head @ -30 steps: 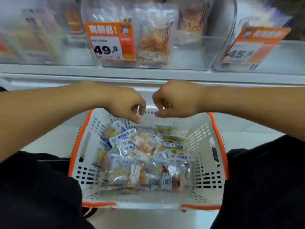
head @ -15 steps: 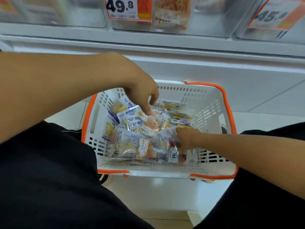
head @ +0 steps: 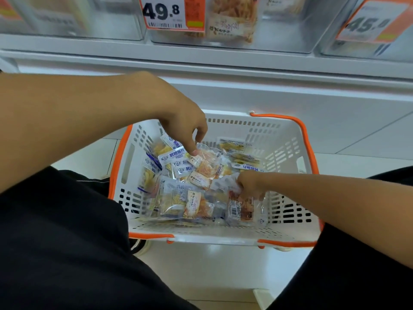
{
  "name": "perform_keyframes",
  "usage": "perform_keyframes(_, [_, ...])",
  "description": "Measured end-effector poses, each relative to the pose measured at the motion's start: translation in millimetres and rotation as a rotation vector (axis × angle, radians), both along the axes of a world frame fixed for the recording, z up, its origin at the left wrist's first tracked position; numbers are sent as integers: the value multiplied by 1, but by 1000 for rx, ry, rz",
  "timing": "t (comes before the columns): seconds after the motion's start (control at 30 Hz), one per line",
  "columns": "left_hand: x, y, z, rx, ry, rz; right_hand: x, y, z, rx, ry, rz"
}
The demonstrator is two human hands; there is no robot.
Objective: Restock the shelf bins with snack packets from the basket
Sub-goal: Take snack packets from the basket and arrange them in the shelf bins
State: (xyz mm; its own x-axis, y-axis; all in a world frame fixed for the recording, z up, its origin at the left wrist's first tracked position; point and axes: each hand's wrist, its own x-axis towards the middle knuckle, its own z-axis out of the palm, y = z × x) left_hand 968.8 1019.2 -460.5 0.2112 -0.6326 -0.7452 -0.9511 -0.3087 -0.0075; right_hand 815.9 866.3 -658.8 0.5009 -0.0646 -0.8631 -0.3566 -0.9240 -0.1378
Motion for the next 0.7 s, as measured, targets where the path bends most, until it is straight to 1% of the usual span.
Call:
perform_keyframes(0.1, [1,0,2,-4,-9,25,23,-10,41,217,41,-320])
perform_keyframes(0.13, [2,0,2,-14,-10,40,32,-13,60,328,68,-477])
perform_keyframes(0.2, [3,2,4,-13,21,99,51,-17,102,611,107,-799])
perform_keyframes(0.27, [2,4,10,-52,119,151,67,-17,143,864,48,-1032])
perform_keyframes(0.3, [2,4,13,-131,169,175,74,-17,160,952,-8,-1113])
perform_keyframes(0.33, [3,4,15,-273,206,207,79,-16,175,1020,-66,-1166])
perform_keyframes(0.4, [11,4,22,-614,261,307,86,-14,200,1116,-155,-1188])
perform_keyframes(0.43, [18,5,29,-716,351,425,90,-14,212,1117,-186,-1186])
perform_keyframes(0.47, [26,7,37,-749,494,575,92,-16,224,1068,-240,-1167])
perform_keyframes(0.53, [43,20,55,-727,779,795,96,-16,250,839,-411,-1002])
perform_keyframes(0.57, [51,27,61,-712,868,844,95,-14,264,709,-487,-899])
perform_keyframes(0.63, [61,40,70,-709,955,885,92,-9,288,533,-604,-711])
perform_keyframes(0.7, [68,51,76,-736,1004,925,90,-4,303,458,-742,-596])
